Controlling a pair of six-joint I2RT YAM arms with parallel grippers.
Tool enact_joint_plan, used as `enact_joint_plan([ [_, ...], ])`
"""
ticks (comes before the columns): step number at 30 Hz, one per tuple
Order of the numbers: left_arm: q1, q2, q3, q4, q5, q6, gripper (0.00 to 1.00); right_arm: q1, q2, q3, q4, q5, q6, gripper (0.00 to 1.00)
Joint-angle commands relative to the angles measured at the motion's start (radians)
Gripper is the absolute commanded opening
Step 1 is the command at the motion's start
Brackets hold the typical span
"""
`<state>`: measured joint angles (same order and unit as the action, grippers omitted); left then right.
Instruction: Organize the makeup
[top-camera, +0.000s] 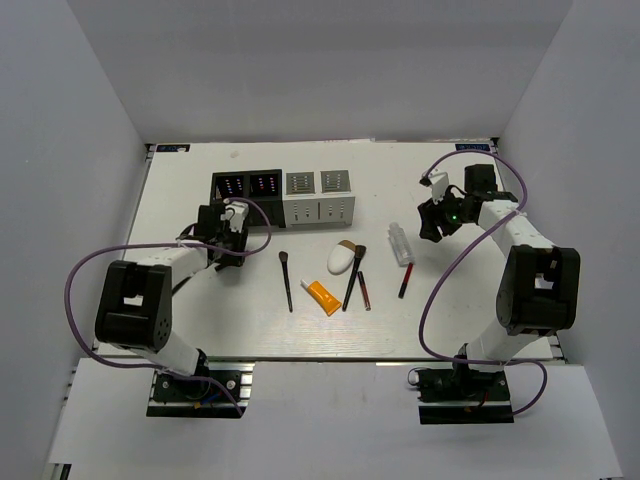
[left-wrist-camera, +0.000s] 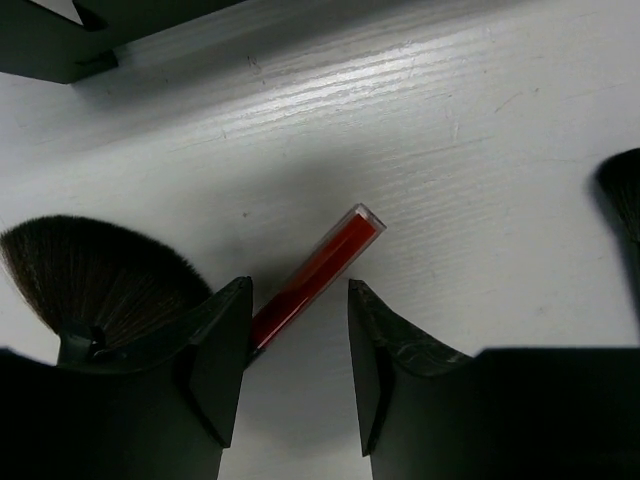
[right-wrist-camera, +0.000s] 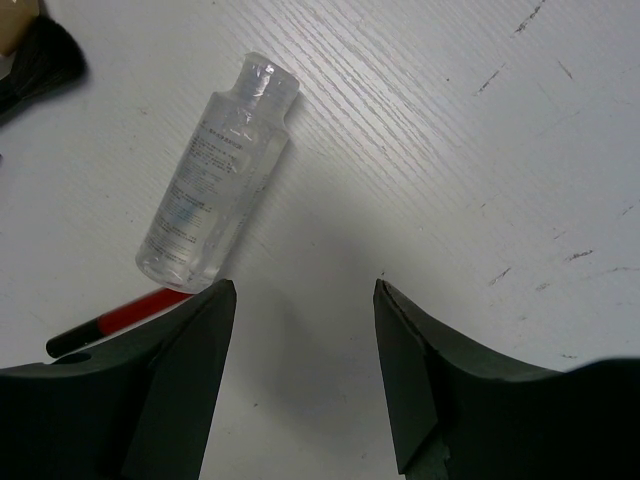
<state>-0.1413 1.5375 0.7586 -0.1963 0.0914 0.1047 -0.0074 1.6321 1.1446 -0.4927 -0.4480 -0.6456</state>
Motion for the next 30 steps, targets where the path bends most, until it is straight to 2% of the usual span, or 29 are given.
enact_joint_plan([
  [1, -0.017, 0.021, -0.025, 0.041, -0.018, 0.018, 0.53, -0.008, 0.005, 0.032, 0.003, -0.012, 0.006, 0.64],
  [7, -0.052, 0.070, -0.045, 0.028, -0.076, 0.015, 0.39, -0.008, 0.005, 0.030, 0.009, -0.011, 0.009, 0.64],
  [12, -0.072, 0.058, -0.064, 0.014, -0.118, -0.002, 0.21, -0.008, 0.003, 0.029, 0.013, -0.014, 0.011, 0.64],
  [16, -0.090, -0.035, -0.056, -0.008, -0.094, -0.013, 0.09, -0.011, -0.002, 0.020, 0.014, -0.017, 0.011, 0.64],
  [19, -0.090, -0.177, -0.047, -0.029, 0.002, -0.033, 0.02, -0.011, -0.014, 0.006, 0.020, -0.018, 0.008, 0.63],
  [20, -0.090, -0.250, -0.036, -0.038, 0.022, -0.049, 0.01, -0.011, -0.017, -0.003, 0.023, -0.021, 0.008, 0.63],
  [25, -0.090, -0.396, 0.033, -0.092, 0.106, -0.127, 0.00, -0.011, -0.018, -0.014, 0.029, -0.031, 0.009, 0.63],
  [30, -0.090, -0.453, 0.102, 0.006, 0.032, -0.227, 0.00, -0.011, -0.008, -0.003, 0.026, -0.044, 0.003, 0.63],
])
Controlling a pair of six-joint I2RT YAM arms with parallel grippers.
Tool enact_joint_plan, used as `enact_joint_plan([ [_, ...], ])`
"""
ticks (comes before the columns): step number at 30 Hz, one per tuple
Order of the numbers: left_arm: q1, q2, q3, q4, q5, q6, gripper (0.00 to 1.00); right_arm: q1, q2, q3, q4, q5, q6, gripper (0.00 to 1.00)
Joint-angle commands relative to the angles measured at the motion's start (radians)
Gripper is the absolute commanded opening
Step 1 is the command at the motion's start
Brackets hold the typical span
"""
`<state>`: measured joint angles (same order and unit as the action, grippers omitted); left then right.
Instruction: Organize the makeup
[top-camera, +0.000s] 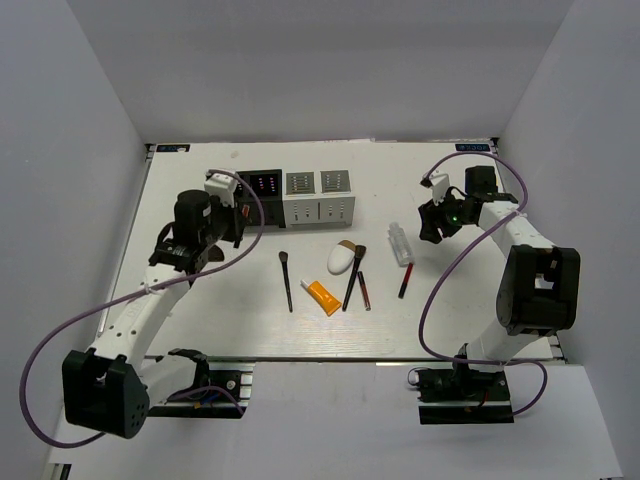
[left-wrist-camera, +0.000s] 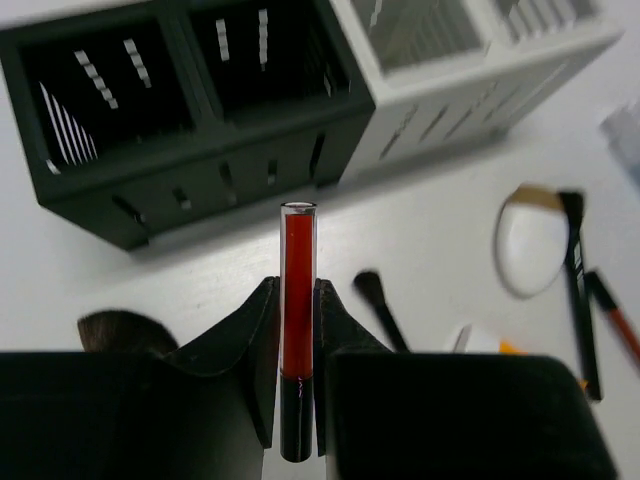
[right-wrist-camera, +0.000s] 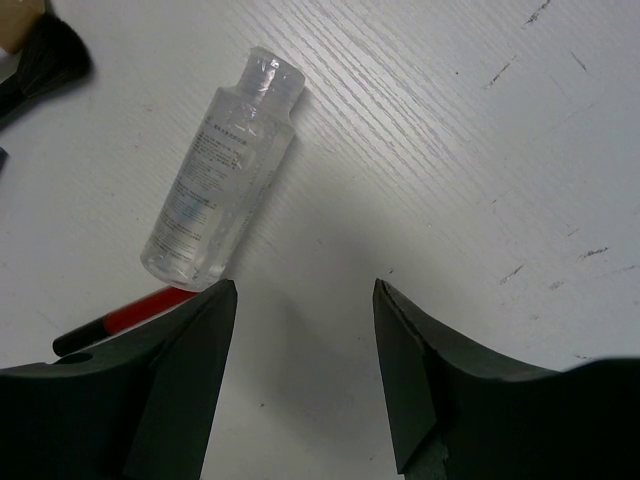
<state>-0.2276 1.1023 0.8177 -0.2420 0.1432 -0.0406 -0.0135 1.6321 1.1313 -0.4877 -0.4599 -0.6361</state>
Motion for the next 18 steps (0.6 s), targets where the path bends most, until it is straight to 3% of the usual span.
enact_joint_plan([
  [1, -0.004, -0.013, 0.047, 0.114, -0.037, -0.105, 0.00, -0.005, -0.005, 0.012, 0.021, -0.036, -0.011, 0.63],
  [7, -0.004, 0.082, 0.021, 0.490, -0.258, -0.165, 0.00, -0.003, -0.009, 0.015, 0.021, -0.057, -0.016, 0.63],
  [18, 0.008, 0.393, 0.201, 0.687, -0.411, -0.107, 0.00, -0.002, -0.044, -0.019, 0.034, -0.059, -0.020, 0.62],
])
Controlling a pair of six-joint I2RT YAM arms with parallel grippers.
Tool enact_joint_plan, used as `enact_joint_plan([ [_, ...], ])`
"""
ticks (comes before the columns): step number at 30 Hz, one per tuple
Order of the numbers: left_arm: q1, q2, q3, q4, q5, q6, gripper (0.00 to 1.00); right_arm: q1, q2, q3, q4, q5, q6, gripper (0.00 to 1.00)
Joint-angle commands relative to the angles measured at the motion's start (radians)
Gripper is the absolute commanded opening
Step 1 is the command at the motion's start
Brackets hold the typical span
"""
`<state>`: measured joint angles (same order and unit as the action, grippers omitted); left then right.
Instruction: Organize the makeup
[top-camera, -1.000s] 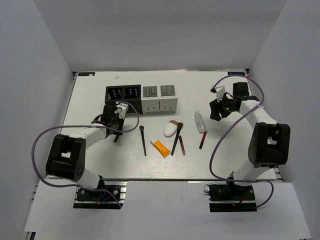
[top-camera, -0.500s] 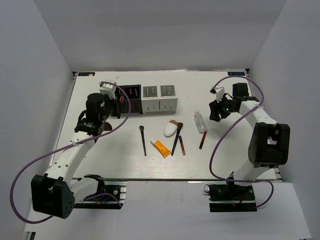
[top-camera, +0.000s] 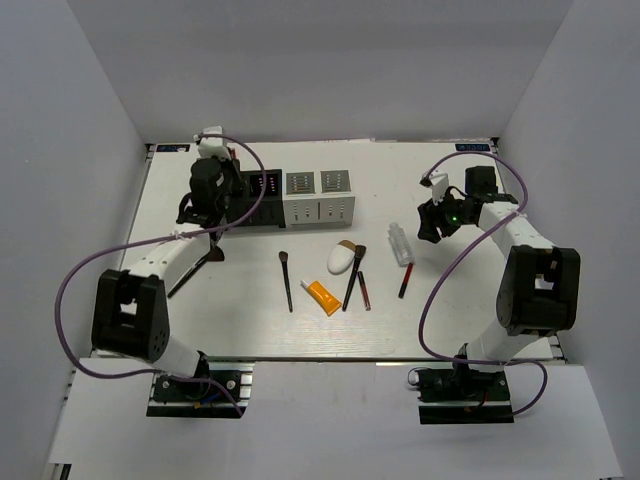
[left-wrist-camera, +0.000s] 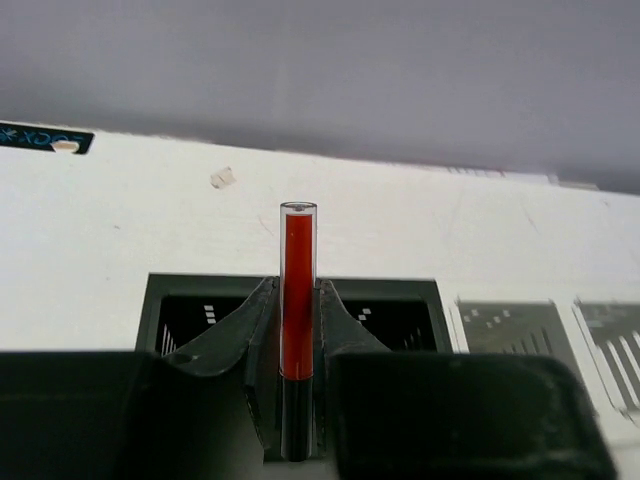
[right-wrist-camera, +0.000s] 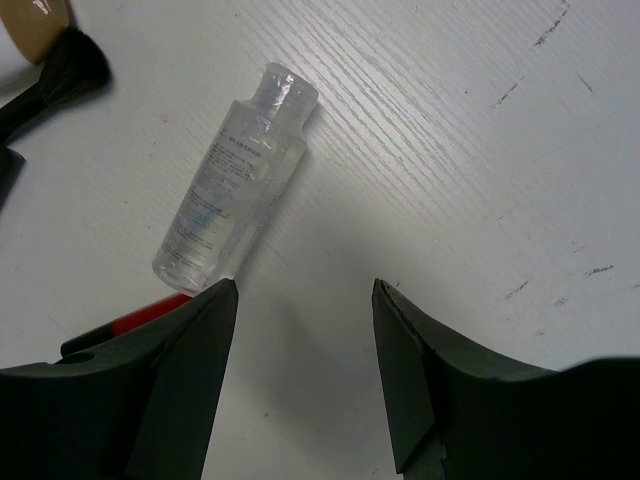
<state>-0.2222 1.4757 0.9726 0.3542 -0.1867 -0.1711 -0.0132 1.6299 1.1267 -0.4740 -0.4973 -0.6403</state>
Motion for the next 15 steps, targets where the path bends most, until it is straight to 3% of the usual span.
enact_joint_plan([
  [1, 0.003, 0.035, 0.052, 0.101, -0.091, 0.021, 0.00, -0.005, -0.044, -0.018, 0.021, -0.021, -0.019, 0.63],
  [10, 0.012, 0.150, 0.083, 0.043, -0.129, 0.091, 0.00, -0.005, -0.035, -0.004, 0.018, -0.018, -0.021, 0.63],
  [15, 0.012, 0.146, 0.064, 0.025, -0.145, 0.090, 0.39, -0.004, -0.024, 0.008, 0.014, -0.024, -0.022, 0.64],
])
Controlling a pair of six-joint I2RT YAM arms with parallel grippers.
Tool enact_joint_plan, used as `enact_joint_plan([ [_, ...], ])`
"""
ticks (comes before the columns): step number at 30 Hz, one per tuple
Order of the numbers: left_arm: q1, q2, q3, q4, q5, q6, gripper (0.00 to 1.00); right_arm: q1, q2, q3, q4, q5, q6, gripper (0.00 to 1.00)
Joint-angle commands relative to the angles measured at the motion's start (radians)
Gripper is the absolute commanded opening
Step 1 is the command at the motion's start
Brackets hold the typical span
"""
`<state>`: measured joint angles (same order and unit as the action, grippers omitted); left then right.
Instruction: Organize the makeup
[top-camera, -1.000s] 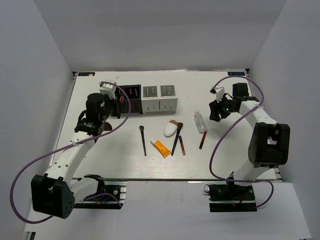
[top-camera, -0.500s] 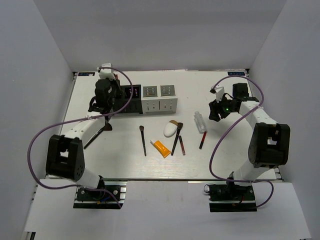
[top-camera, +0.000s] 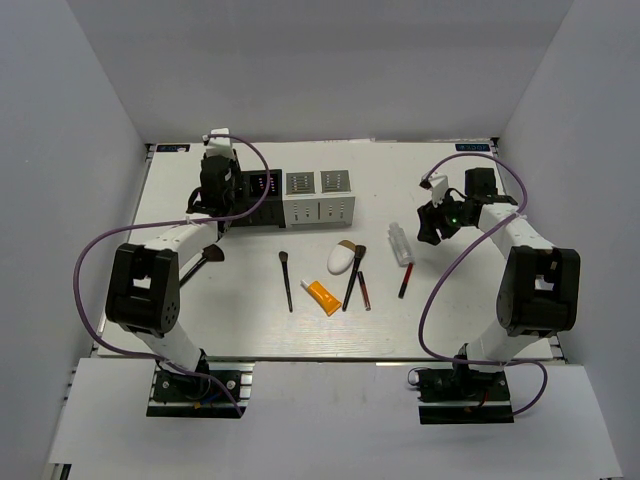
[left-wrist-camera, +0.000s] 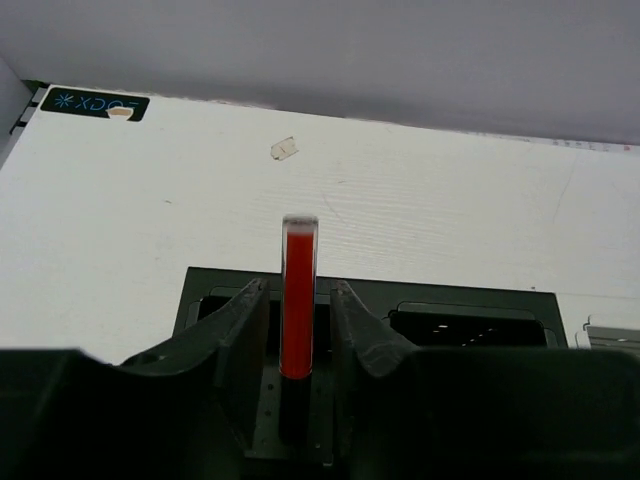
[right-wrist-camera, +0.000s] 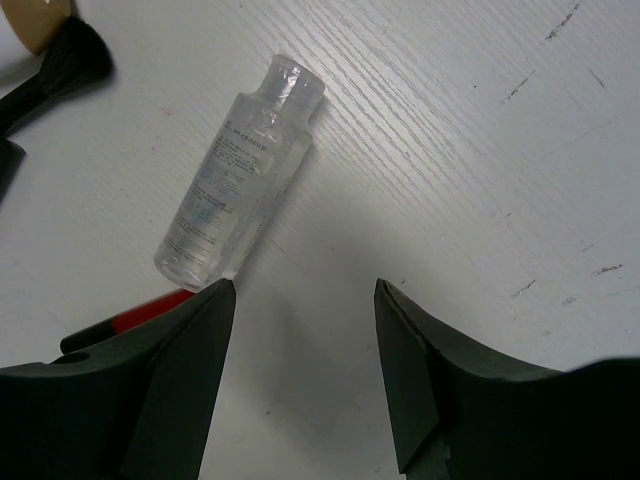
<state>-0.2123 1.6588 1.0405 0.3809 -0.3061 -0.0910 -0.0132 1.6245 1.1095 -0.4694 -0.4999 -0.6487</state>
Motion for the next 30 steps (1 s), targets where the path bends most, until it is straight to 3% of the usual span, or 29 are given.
enact_joint_plan([
  [1, 0.002, -0.039, -0.004, -0.007, -0.025, 0.011, 0.44, -0.004, -0.015, 0.029, 0.006, -0.022, -0.014, 0.64],
  [4, 0.002, -0.053, -0.005, -0.020, -0.033, 0.008, 0.52, -0.004, -0.011, 0.033, 0.006, -0.025, -0.012, 0.65],
  [10, -0.009, -0.122, 0.004, -0.084, -0.018, 0.002, 0.53, -0.004, -0.020, 0.030, 0.006, -0.026, -0.014, 0.65],
  [13, -0.018, -0.186, 0.079, -0.268, 0.097, -0.062, 0.37, -0.005, -0.035, 0.023, 0.005, -0.035, -0.022, 0.65],
  [14, -0.018, -0.197, 0.101, -0.324, 0.184, -0.090, 0.23, -0.005, -0.038, 0.020, -0.003, -0.048, -0.025, 0.65],
  [17, -0.029, -0.238, 0.148, -0.532, 0.379, -0.180, 0.18, -0.001, -0.049, 0.009, -0.023, -0.084, -0.040, 0.63],
  [19, -0.053, -0.289, 0.110, -0.618, 0.452, -0.237, 0.21, 0.001, -0.051, 0.004, -0.037, -0.109, -0.042, 0.63],
  [23, -0.116, -0.390, -0.009, -0.685, 0.559, -0.323, 0.39, 0.008, -0.046, 0.000, -0.054, -0.141, -0.034, 0.60],
  [30, -0.314, -0.424, -0.122, -0.749, 0.541, -0.484, 0.47, 0.088, -0.049, 0.012, -0.144, -0.175, -0.022, 0.64],
])
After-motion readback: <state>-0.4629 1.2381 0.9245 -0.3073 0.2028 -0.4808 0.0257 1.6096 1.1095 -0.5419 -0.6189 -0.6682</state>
